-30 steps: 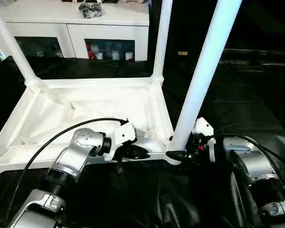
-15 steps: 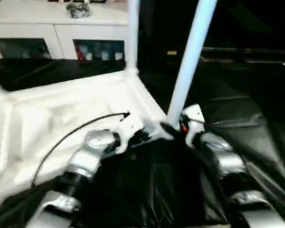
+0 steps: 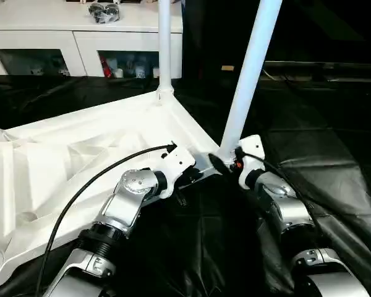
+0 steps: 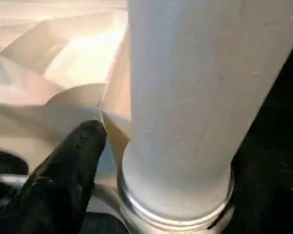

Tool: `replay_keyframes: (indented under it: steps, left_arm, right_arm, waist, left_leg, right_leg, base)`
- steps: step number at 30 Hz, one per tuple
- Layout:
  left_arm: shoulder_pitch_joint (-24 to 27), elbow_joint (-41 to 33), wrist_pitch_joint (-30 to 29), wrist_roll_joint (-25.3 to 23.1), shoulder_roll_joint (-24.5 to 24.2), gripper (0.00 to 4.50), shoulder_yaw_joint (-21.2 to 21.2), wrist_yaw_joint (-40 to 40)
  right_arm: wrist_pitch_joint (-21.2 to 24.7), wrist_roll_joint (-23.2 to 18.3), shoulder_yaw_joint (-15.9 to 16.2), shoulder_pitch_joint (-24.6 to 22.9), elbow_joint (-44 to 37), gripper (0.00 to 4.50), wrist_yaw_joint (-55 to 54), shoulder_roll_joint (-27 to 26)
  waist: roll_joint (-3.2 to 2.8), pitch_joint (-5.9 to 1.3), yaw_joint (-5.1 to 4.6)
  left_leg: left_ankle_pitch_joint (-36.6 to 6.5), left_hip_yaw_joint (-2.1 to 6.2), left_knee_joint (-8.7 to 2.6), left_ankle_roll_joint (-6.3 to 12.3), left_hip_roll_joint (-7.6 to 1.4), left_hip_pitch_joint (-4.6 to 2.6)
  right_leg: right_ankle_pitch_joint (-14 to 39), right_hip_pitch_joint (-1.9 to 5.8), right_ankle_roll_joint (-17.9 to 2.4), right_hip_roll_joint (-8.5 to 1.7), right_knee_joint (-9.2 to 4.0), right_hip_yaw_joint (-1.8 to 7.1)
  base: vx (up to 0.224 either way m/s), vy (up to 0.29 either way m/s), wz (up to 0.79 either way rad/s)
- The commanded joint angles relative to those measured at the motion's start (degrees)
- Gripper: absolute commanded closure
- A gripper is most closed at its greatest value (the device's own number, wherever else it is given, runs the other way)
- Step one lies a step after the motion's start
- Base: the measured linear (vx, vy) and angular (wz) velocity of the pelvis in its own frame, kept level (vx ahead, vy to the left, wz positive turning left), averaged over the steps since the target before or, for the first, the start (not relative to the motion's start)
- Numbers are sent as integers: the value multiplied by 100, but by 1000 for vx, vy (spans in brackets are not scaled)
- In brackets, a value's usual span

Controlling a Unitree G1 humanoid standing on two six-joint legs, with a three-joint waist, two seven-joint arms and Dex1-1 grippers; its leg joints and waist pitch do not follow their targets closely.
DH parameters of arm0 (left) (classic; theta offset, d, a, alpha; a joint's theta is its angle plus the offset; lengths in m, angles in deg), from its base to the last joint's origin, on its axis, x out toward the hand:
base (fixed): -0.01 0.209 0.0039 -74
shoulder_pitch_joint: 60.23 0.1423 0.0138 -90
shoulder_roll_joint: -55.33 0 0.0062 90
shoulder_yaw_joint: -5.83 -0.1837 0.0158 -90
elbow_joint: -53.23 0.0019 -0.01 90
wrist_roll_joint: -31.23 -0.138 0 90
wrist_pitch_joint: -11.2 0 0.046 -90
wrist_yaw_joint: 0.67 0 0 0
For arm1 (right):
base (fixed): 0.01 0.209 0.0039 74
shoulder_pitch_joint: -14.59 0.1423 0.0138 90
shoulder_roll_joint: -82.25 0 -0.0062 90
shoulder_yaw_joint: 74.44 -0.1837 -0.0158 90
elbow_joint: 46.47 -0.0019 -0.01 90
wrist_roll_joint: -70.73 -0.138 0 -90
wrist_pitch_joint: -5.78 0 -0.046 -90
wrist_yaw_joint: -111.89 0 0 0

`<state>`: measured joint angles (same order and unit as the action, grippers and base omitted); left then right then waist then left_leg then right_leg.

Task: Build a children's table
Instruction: Rotate leg to tighten

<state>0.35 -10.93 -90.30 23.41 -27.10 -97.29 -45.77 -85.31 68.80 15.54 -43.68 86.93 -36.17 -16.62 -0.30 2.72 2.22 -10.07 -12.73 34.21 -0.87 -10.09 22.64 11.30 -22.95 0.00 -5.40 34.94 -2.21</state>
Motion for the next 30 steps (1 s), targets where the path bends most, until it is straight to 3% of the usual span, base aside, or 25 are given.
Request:
replay_keyframes:
  steps: [1, 6, 9, 15, 17, 23, 24, 30]
  left_arm:
    - [-49, -415, 403, 383, 138, 450, -239, -469]
    - [-15, -460, 526, 512, -182, 450, -210, -955]
    - [-23, -417, 602, 549, -375, 450, -192, -1204]
    - [-35, -395, 588, 685, -726, 450, -201, -1780]
    - [-63, -353, 592, 695, -765, 450, -212, -1867]
    - [-108, -245, 652, 714, -799, 450, -225, -1995]
    - [-115, -241, 650, 724, -804, 450, -233, -2023]
    - [-134, -228, 667, 765, -814, 450, -248, -2066]
  right_arm:
    - [15, -9, 450, -11, 26, 63, 706, -90]
    - [101, -220, 610, -135, -342, 63, 1838, 241]
    - [230, -354, 771, -264, -627, 63, 2555, 484]
    - [274, -717, 1010, -557, -1201, 63, 3872, 929]
    - [400, -733, 1082, -613, -1310, 88, 4130, 1035]
    - [530, -712, 1233, -731, -1469, 124, 4451, 1182]
    - [553, -717, 1239, -742, -1499, 129, 4445, 1176]
    - [639, -732, 1235, -794, -1591, 169, 4444, 1124]
  waist:
    - [22, -355, 15]
    - [26, -344, 49]
    - [19, -342, 92]
    - [27, -353, 181]
    - [20, -350, 189]
    - [4, -349, 276]
    - [-28, -349, 284]
    - [31, -359, 281]
  left_leg:
    - [-1397, 215, -440, 185, -333, -162]
    - [-1311, 207, -430, 328, -342, -159]
    - [-1383, 199, -433, 292, -366, -192]
    - [-1276, 188, -426, 285, -370, -174]
    - [-1259, 187, -428, 290, -375, -179]
    - [-1328, 193, -437, 200, -376, -193]
    - [-1344, 197, -438, 182, -373, -197]
    - [-1269, 193, -429, 204, -370, -182]
  right_leg:
    - [800, 200, -1314, -311, -418, 196]
    - [694, 210, -1390, -306, -410, 191]
    - [782, 195, -1388, -299, -409, 188]
    - [692, 200, -1417, -314, -370, 188]
    - [651, 188, -1464, -308, -364, 182]
    - [740, 186, -1450, -318, -376, 185]
    - [757, 184, -1445, -319, -378, 184]
    - [609, 201, -1471, -319, -356, 180]
  base:
    - [0, 0, 0]
    - [0, 0, 0]
    - [0, 0, 0]
    - [0, 0, 0]
    - [0, 0, 0]
    - [0, 0, 0]
    - [0, 0, 0]
    - [0, 0, 0]
